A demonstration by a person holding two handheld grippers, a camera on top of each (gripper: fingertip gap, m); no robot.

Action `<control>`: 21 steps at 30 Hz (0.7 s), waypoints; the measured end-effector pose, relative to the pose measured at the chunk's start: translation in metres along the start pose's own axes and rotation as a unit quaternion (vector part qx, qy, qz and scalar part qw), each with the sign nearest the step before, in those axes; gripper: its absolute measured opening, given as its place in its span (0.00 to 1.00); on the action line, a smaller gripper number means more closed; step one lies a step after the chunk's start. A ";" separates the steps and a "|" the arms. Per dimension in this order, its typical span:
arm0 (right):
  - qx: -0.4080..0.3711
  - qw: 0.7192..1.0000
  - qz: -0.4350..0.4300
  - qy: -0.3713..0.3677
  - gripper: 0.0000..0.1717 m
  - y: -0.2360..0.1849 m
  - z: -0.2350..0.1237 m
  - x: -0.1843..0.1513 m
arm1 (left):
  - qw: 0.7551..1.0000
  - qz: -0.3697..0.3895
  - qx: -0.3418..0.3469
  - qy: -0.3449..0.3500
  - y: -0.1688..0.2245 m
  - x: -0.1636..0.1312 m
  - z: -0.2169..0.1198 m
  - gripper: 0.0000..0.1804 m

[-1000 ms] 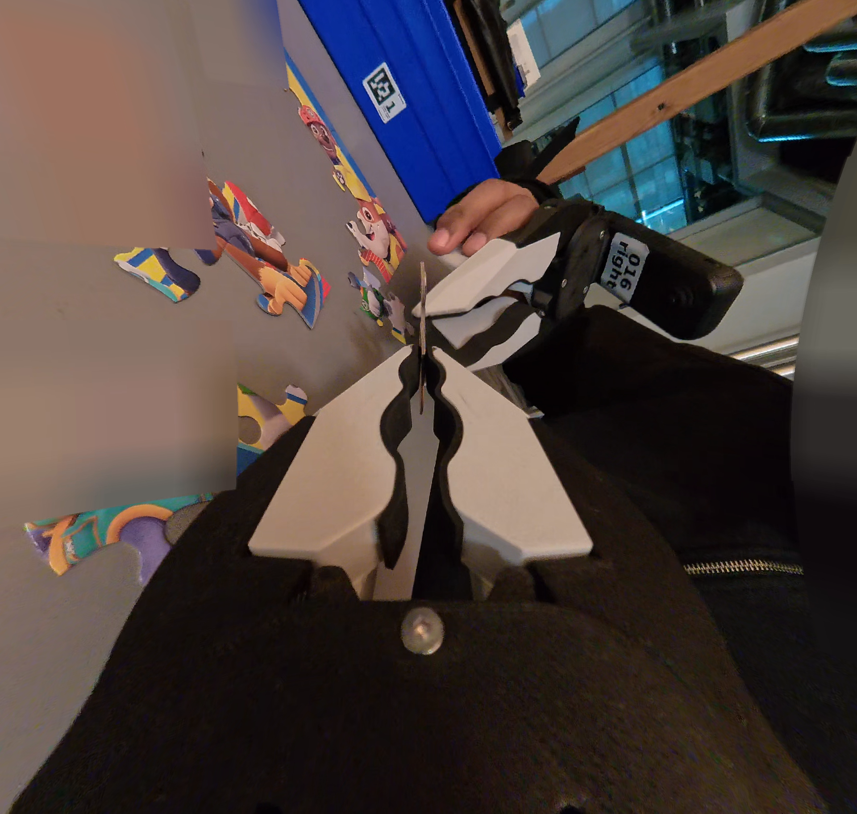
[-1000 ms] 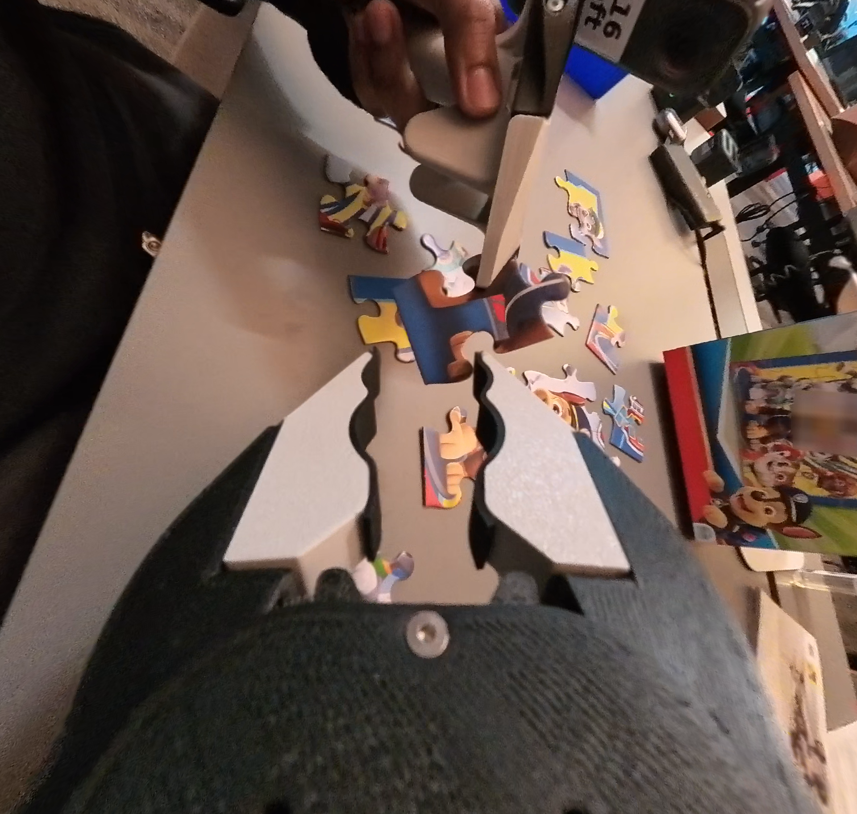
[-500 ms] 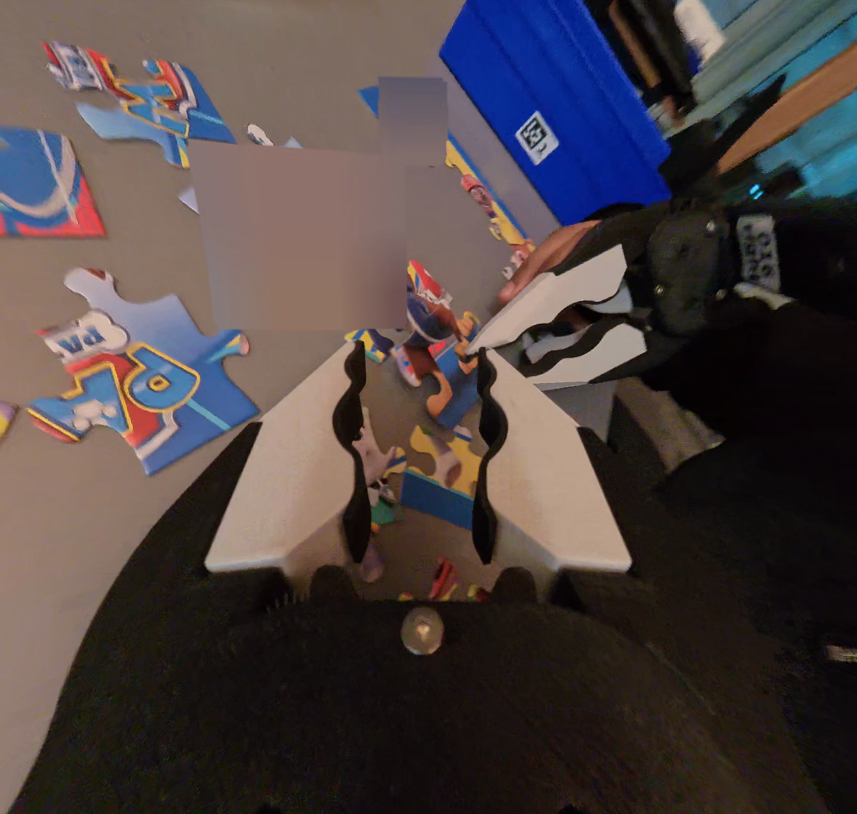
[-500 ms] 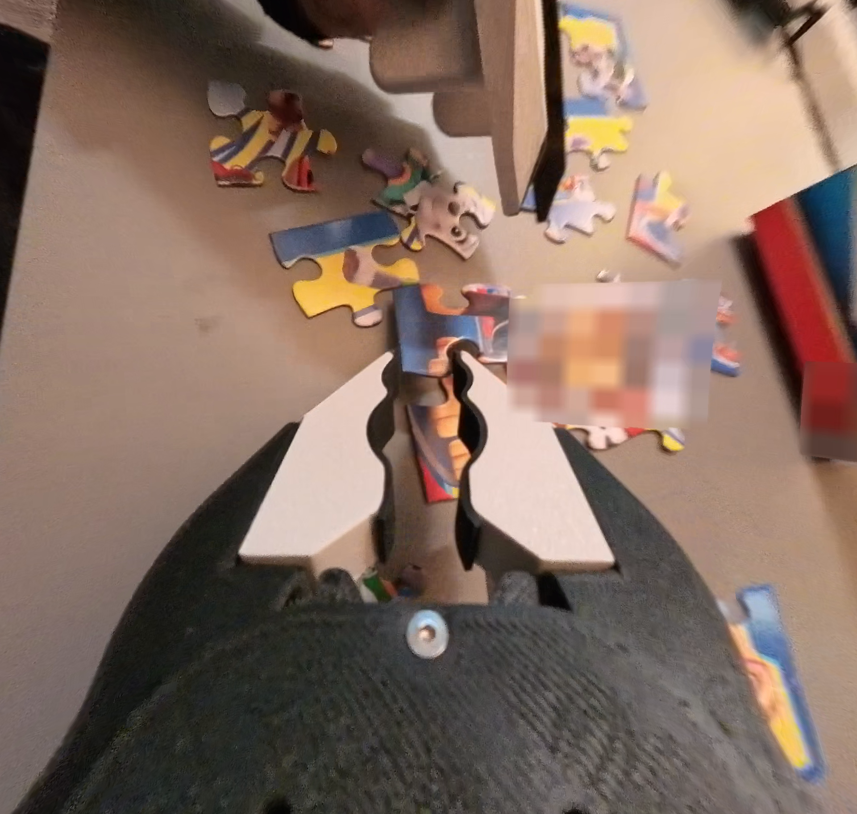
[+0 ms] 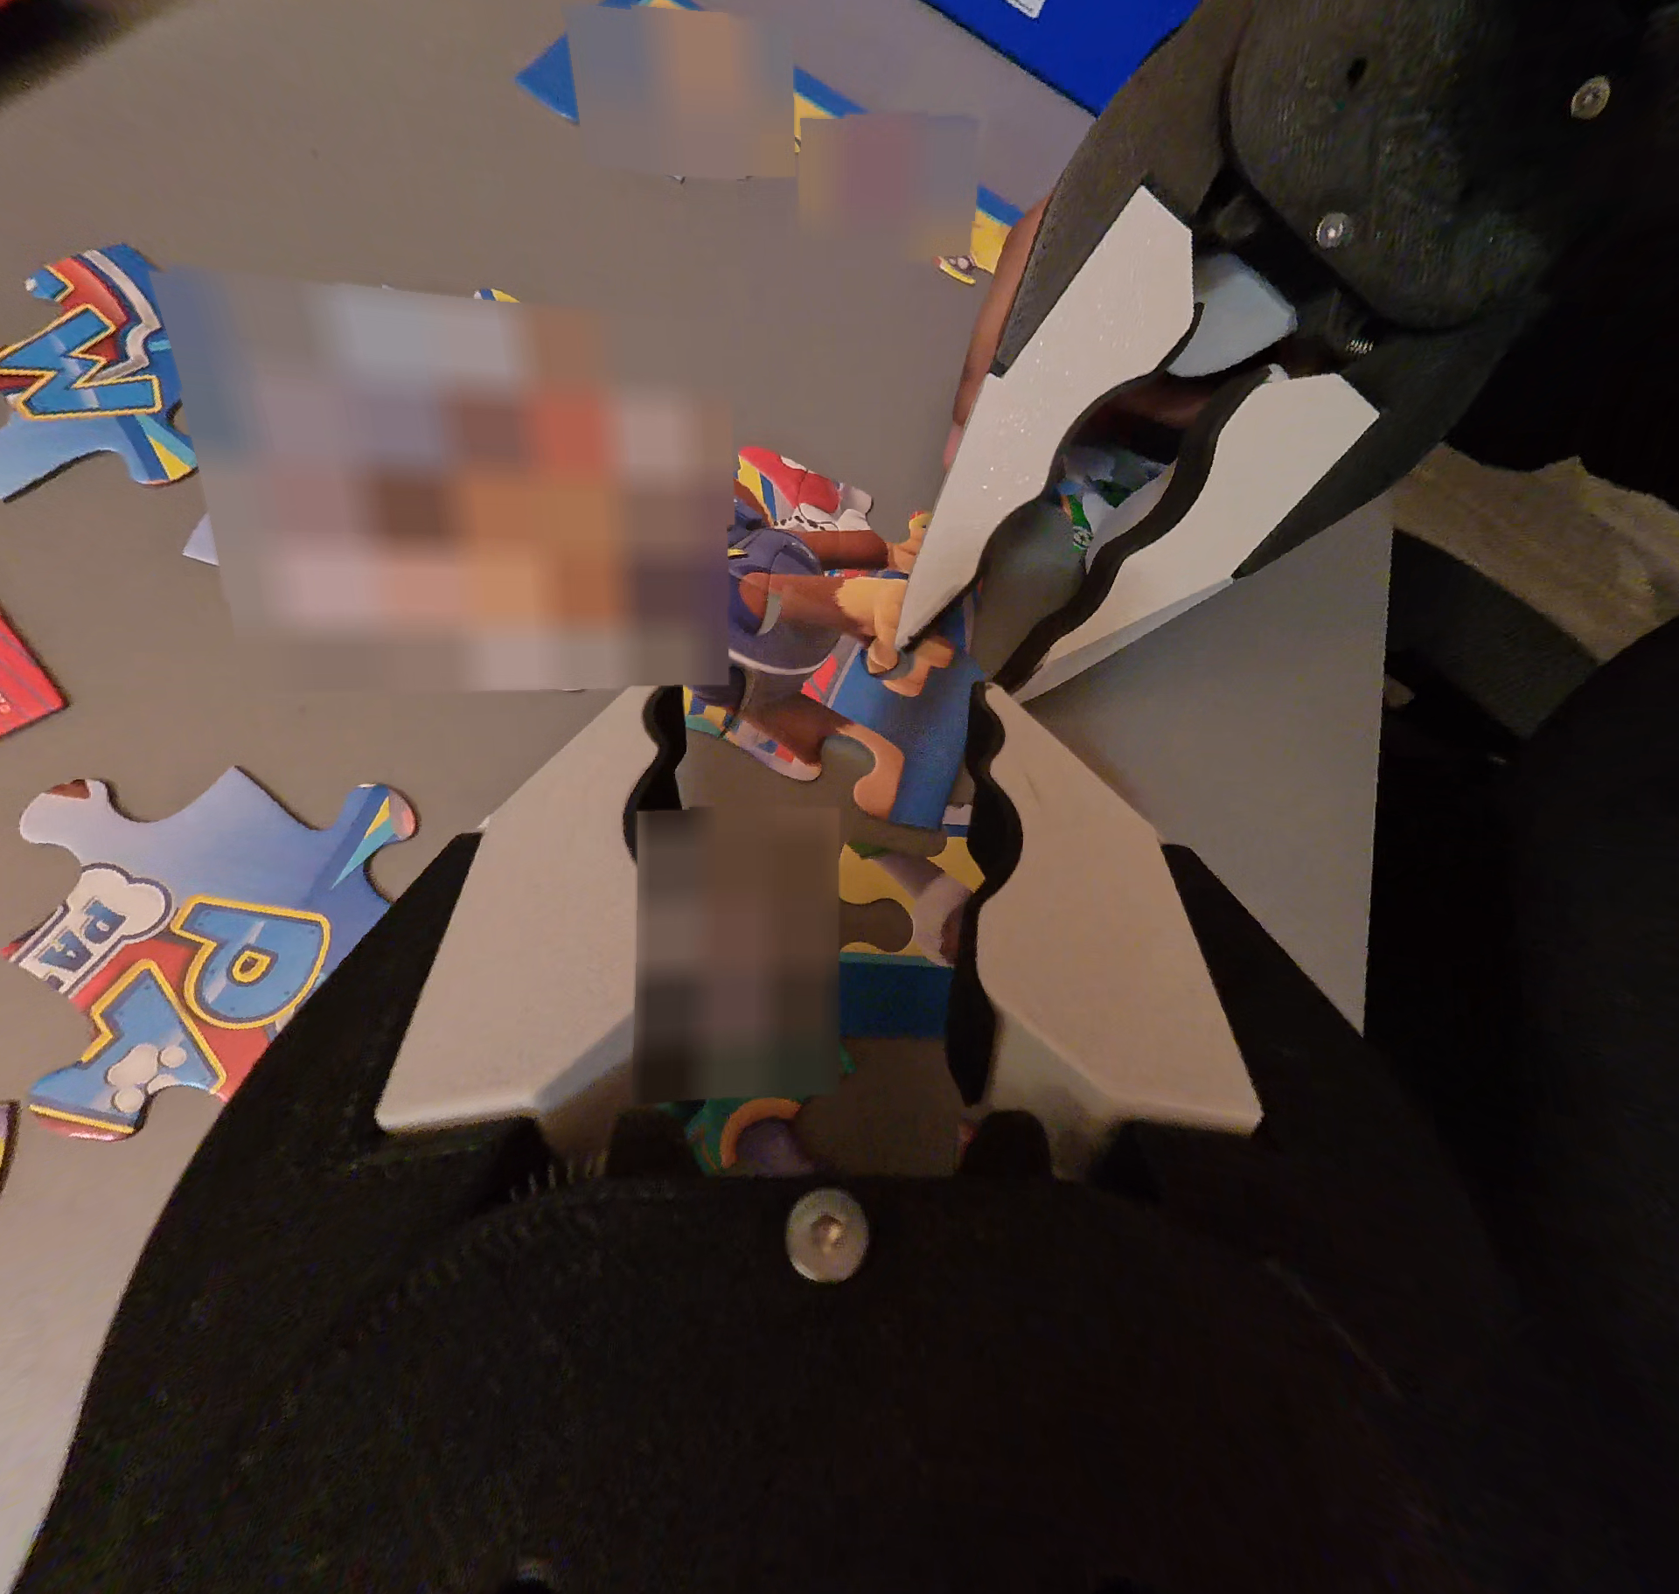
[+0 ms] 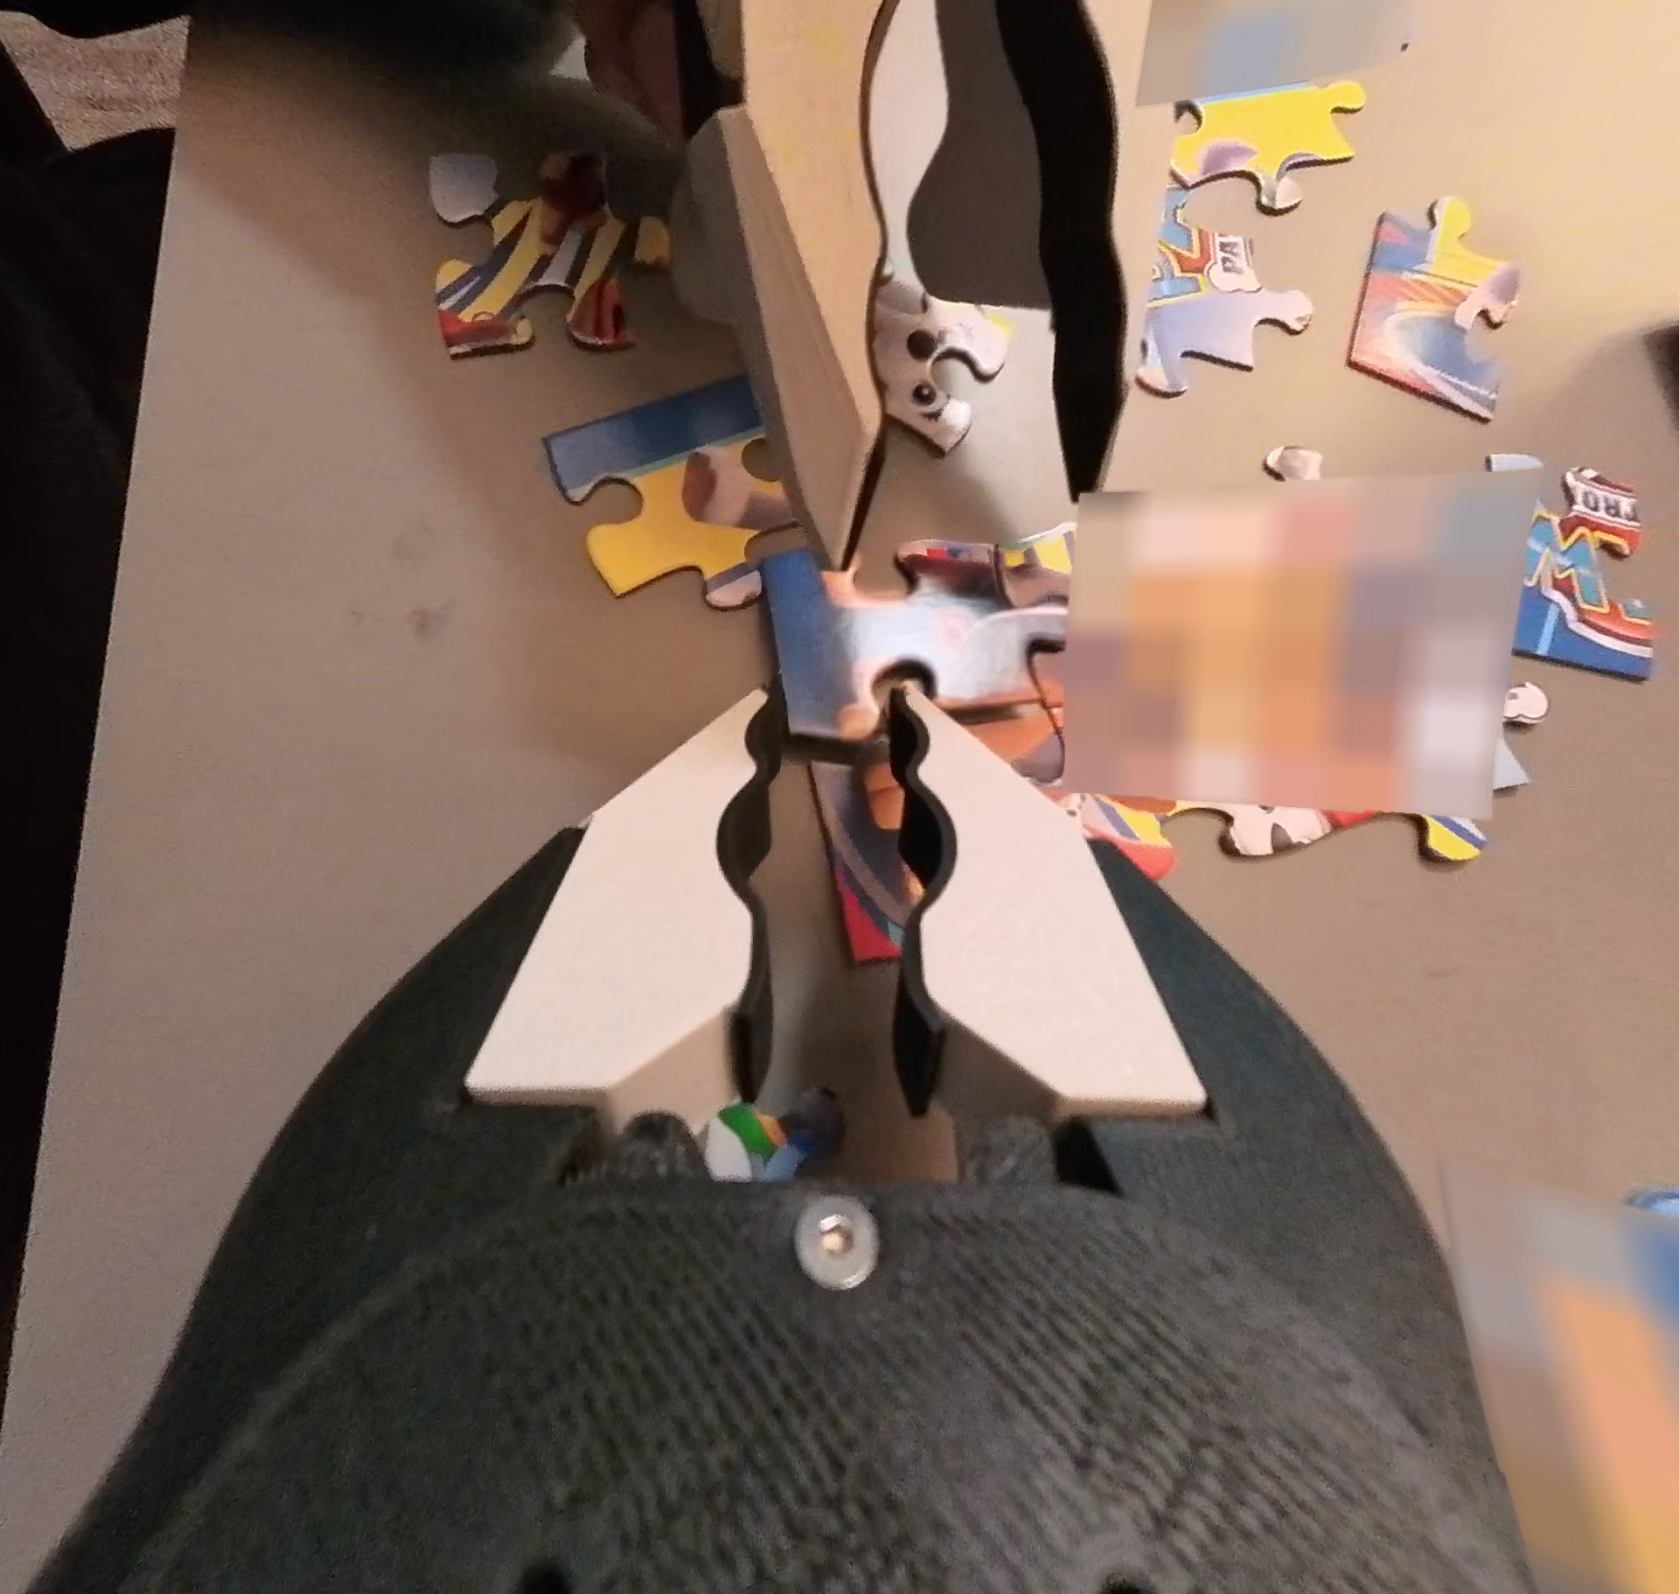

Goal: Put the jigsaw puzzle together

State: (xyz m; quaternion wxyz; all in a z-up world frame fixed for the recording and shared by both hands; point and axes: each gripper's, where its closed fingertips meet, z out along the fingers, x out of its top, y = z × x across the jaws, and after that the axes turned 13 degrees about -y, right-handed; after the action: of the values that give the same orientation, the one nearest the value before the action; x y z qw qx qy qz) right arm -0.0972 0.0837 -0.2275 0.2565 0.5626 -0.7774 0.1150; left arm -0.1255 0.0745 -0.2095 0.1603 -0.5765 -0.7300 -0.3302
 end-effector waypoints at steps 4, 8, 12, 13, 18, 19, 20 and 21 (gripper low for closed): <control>-0.008 1.000 0.000 0.000 0.13 0.003 -0.002 -0.001 | 1.000 0.013 0.009 -0.002 0.001 0.000 0.001 0.34; -0.017 1.000 0.003 0.012 0.14 0.006 -0.006 0.002 | 0.999 0.029 0.017 -0.003 0.004 -0.001 0.001 0.34; -0.052 0.998 0.003 0.017 0.20 0.014 -0.004 0.002 | 0.998 0.044 0.037 -0.023 0.004 -0.008 0.006 0.34; -0.069 0.998 0.001 0.013 0.22 0.019 -0.003 0.001 | 0.998 0.045 0.043 -0.030 0.003 -0.009 0.008 0.34; -0.063 0.998 0.007 0.011 0.23 0.022 0.002 0.002 | 0.996 0.056 0.058 -0.041 0.003 -0.007 0.014 0.35; -0.063 0.998 0.007 0.009 0.23 0.023 0.003 0.002 | 0.995 0.058 0.065 -0.042 0.002 -0.006 0.015 0.35; -0.064 0.998 0.008 0.008 0.22 0.025 0.003 0.002 | 0.995 0.060 0.070 -0.043 0.000 -0.006 0.015 0.35; -0.067 0.998 0.008 0.007 0.22 0.027 0.003 0.001 | 0.995 0.061 0.073 -0.043 -0.001 -0.007 0.015 0.35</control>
State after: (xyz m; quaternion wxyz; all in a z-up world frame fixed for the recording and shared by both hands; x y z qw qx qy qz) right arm -0.1231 0.0905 -0.2261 0.2982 0.5369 -0.7861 0.0694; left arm -0.1219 0.0798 -0.2247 0.1900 -0.6204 -0.7219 -0.2403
